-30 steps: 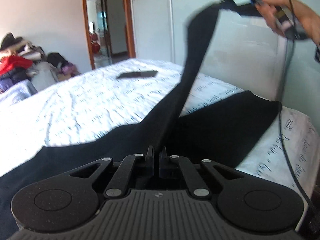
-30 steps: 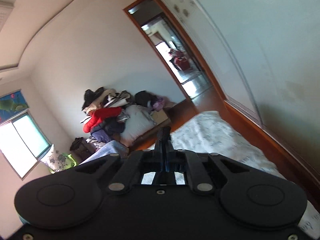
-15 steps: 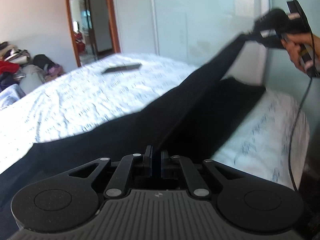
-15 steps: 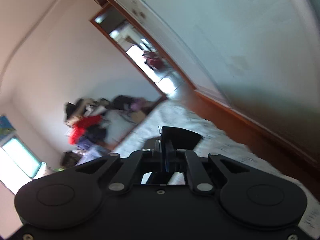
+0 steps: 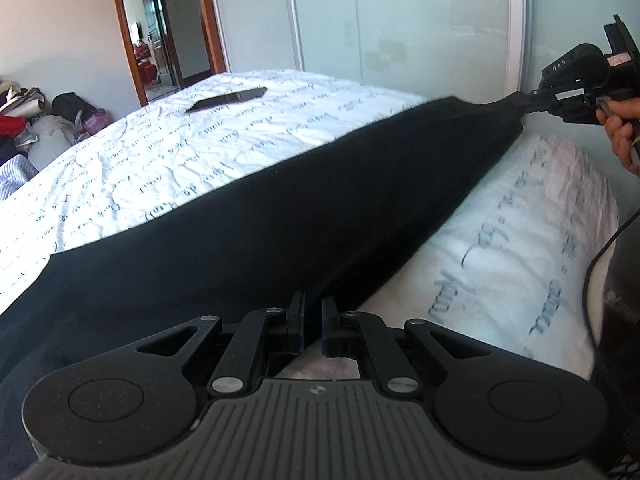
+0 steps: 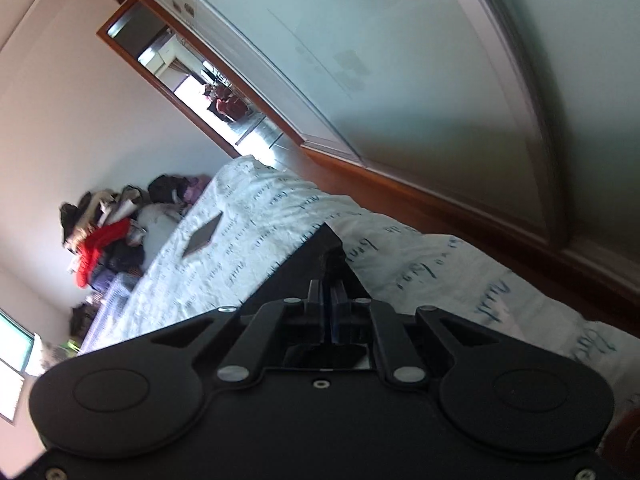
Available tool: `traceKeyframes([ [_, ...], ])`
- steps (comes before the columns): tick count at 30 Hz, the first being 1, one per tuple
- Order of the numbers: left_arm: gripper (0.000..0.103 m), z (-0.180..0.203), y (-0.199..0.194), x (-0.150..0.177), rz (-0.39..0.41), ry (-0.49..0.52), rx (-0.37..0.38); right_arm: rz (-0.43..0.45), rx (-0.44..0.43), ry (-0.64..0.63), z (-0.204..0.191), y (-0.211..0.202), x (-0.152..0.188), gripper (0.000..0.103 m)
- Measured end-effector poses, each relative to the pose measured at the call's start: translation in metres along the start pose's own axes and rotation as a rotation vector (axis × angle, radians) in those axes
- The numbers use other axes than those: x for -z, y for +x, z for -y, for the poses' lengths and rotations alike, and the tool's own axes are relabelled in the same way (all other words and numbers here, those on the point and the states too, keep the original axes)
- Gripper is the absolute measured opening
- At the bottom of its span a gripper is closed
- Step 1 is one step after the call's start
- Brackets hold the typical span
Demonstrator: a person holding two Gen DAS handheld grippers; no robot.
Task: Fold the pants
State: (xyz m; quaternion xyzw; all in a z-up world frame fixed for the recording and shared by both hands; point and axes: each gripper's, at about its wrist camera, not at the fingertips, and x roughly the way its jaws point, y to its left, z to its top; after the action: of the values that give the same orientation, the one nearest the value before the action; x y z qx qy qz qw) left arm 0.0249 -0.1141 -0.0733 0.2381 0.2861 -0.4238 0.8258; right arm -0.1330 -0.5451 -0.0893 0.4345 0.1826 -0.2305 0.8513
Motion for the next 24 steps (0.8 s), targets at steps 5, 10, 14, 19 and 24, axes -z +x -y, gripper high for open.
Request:
traceKeyframes([
  [5, 0.021, 0.009, 0.0, 0.002, -0.005, 0.059, -0.032, -0.055, 0.098, -0.019, 0.013, 0.012, 0.008, 0.013],
  [10, 0.041, 0.006, -0.018, 0.0, 0.035, 0.028, 0.025, 0.177, 0.279, -0.312, -0.028, -0.018, 0.009, 0.021],
  [14, 0.043, -0.001, -0.024, -0.007, 0.063, -0.034, 0.012, 0.011, 0.094, -0.493, -0.069, 0.014, 0.02, 0.038],
  [19, 0.05, -0.025, -0.025, 0.003, 0.029, -0.117, -0.136, -0.076, 0.168, -0.398, -0.05, 0.054, 0.02, 0.031],
  [24, 0.05, -0.052, -0.011, 0.01, -0.086, -0.224, -0.121, -0.096, -0.053, -0.637, -0.129, 0.054, 0.06, 0.037],
])
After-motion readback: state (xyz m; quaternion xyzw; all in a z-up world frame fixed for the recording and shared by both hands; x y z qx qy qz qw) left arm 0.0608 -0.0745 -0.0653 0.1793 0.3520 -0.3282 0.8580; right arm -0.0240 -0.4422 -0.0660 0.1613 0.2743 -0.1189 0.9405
